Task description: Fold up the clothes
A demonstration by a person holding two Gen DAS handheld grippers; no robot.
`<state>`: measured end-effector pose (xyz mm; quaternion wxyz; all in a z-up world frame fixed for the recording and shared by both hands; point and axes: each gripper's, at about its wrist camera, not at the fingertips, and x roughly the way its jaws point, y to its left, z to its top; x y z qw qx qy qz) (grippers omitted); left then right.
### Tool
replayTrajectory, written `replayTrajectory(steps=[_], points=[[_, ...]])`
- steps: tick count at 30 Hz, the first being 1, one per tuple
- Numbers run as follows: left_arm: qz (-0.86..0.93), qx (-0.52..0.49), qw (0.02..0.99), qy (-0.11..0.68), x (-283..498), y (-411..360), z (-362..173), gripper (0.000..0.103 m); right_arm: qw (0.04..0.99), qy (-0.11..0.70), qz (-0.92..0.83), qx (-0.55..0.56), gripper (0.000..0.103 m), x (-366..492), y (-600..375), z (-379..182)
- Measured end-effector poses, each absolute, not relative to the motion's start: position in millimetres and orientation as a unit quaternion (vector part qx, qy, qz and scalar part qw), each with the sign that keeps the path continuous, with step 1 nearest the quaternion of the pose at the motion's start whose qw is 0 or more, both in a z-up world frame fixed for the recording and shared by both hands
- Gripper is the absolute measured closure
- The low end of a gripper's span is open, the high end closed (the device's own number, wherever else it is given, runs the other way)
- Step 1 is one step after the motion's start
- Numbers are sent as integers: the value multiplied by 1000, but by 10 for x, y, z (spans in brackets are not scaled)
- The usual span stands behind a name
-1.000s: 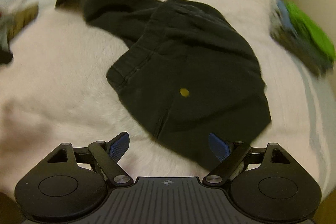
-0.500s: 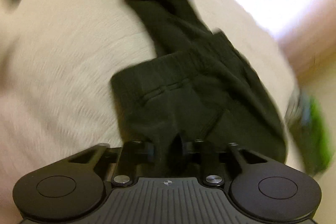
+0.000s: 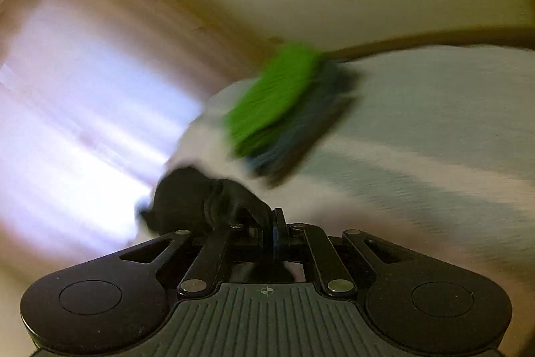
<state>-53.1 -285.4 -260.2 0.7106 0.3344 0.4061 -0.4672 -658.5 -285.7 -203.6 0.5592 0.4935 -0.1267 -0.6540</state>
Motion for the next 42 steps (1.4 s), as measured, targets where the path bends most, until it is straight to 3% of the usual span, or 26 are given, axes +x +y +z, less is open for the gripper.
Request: replayTrajectory(steps=[4, 9, 12, 14, 21, 23, 25, 27, 31, 37, 38, 41, 42], points=[[-465, 334, 713, 405, -770, -3039, -2607, 6, 435, -115, -731, 513, 100, -7280, -2504, -2635], [-470, 341, 713, 394, -935, -3251, -2660, 6, 286, -150, -709, 627, 100, -7715, -2217, -3480], [-484, 337, 709, 387, -929, -3422, -2705, 6, 311, -107, -722, 609, 99, -7714, -2405, -3425], [-500, 338, 707, 367, -908, -3578, -2726, 8, 317, -84, -725, 606, 91, -7663, -2510, -3423], [-530, 397, 698, 274, -643, -4249, -2928, 13, 290, -88, -739, 602, 74, -7501, -2515, -3371], [-533, 418, 692, 251, -549, -4435, -2988, 15, 279, -89, -747, 598, 74, -7428, -2540, -3361], [-536, 438, 685, 228, -455, -4622, -3047, 29, 268, -93, -754, 592, 74, -7365, -2539, -3351], [-538, 458, 677, 204, -361, -4808, -3107, 99, 259, -97, -762, 586, 74, -7286, -2553, -3340], [-542, 482, 671, 157, -163, -5211, -3118, 98, 251, -92, -772, 577, 74, -7164, -2586, -3285], [-601, 368, 695, 140, 6, -6273, -2223, 96, 232, -89, -787, 564, 74, -7049, -2602, -3233], [-602, 365, 697, 141, -17, -6395, -2205, 89, 230, -90, -789, 563, 74, -7033, -2599, -3228], [-574, 369, 711, 170, -19, -6683, -2296, 47, 224, -90, -792, 560, 74, -6986, -2586, -3215], [-555, 372, 716, 202, 50, -6675, -2425, 45, 225, -90, -793, 559, 74, -6976, -2576, -3211]])
